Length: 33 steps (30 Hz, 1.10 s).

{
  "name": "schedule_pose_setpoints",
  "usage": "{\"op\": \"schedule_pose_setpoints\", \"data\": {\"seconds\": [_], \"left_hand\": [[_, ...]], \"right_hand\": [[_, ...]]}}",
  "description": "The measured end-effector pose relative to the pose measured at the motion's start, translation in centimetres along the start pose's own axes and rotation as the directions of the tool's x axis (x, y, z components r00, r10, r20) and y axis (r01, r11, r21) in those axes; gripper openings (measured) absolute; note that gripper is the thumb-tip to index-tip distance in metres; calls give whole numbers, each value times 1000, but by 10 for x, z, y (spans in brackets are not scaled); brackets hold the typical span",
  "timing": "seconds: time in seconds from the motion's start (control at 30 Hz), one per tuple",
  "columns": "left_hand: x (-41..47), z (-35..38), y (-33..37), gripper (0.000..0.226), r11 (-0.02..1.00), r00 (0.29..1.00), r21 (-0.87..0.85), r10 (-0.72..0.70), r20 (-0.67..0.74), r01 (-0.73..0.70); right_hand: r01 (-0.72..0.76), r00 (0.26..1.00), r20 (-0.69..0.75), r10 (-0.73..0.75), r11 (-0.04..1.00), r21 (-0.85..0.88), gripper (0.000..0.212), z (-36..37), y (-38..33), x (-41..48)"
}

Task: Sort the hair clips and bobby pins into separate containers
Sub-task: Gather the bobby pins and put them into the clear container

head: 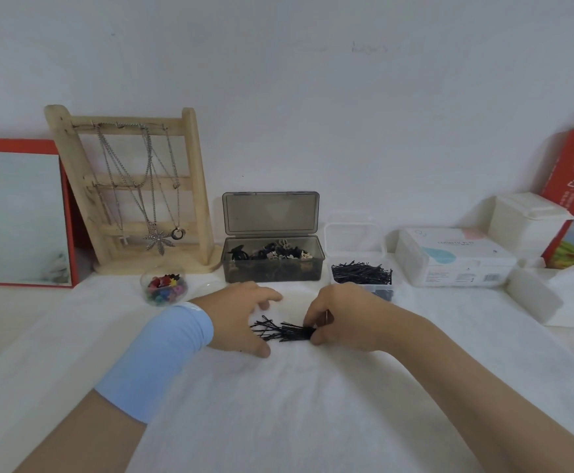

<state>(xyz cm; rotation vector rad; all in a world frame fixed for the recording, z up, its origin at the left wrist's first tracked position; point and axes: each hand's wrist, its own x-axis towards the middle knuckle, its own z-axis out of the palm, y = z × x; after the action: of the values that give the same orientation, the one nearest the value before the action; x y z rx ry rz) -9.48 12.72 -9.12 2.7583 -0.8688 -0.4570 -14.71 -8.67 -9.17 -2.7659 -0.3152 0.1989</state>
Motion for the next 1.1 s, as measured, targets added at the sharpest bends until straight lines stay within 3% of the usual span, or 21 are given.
{"op": "schedule_pose_setpoints", "data": {"seconds": [0.07,0.1,0.23,0.37,0.5,0.63,0.7,0.8,0.87,0.93,1.03,1.1], "left_hand": [[-5,-6,-5,94,991,992,76,-114,59,109],[-6,-7,-7,89,988,989,87,-131,67,125],[-1,-3,-4,58,997,998,29,-67,-14,67],[8,7,3,45,998,996,-65,-7,-87,2],[7,8,7,55,992,997,-121,22,-69,-30],[-1,4,8,81,999,1000,52,3,24,-4],[-1,5,11,75,998,1000,55,3,29,-5],[3,9,20,59,994,998,-86,60,-35,-62],[0,5,19,80,993,1000,-116,11,-10,-12],[-7,-5,12,96,994,994,15,-105,17,105],[-13,-14,3,79,939,954,206,-293,58,275],[-8,-10,3,55,959,964,99,-267,6,266]], "right_hand": [[-21,1000,8,21,1000,-5,40,-2,0,-1],[-38,999,16,39,999,-9,45,-2,0,-1],[-91,995,33,93,993,-71,44,-4,-4,-1],[-52,998,17,53,998,-35,31,-1,-6,2],[-72,997,20,72,997,16,42,-3,-6,-1],[-100,994,53,99,995,20,69,-1,-6,-1],[-68,997,26,67,997,35,66,3,-10,1],[-16,1000,-19,17,1000,15,59,4,-13,2],[-39,999,-21,40,999,20,64,1,-10,1],[-92,996,4,92,996,-1,59,-1,-6,-2],[-113,994,8,113,993,-23,19,2,-5,-2],[-65,998,2,65,998,-23,33,7,-10,2]]}}
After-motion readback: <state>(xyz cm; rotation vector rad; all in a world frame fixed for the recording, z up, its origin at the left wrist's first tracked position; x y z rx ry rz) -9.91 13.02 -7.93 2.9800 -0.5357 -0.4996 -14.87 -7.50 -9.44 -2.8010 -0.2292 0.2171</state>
